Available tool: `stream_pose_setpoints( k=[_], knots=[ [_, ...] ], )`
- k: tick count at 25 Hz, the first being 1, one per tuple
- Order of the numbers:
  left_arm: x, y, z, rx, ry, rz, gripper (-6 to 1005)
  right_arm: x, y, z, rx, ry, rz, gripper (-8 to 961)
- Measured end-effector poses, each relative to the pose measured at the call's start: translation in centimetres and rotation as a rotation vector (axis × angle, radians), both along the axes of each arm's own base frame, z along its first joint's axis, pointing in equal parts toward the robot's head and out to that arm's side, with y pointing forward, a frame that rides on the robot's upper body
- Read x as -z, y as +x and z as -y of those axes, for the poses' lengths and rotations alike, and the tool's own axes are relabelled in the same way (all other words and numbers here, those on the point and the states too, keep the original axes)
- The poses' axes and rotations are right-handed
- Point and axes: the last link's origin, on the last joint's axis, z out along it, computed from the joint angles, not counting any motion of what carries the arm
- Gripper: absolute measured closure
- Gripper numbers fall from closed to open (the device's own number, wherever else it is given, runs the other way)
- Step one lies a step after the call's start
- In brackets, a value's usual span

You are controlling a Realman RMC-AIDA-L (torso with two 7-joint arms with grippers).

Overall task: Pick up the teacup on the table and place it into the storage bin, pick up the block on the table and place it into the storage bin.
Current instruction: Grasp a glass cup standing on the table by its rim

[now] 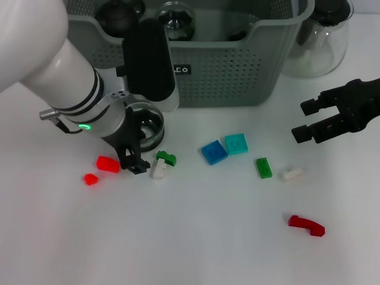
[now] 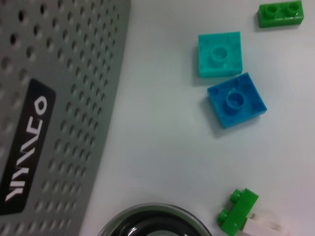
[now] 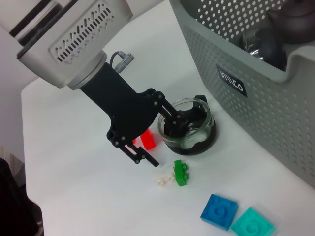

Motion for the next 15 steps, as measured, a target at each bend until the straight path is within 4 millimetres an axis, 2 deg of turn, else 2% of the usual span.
stream_pose_setpoints(
  k=[12,15],
  knots=[
    [0.09,-0.37,-0.66,-0.042,0.086,-0.019,554,0.0,0.31,0.2,0.008,-0.001,0.0,44],
    [0.09,-0.11,-0.33,-0.033,0.083,-0.021,679,0.02,0.44,0.3,0.011,-0.002,0.001,45]
  ],
)
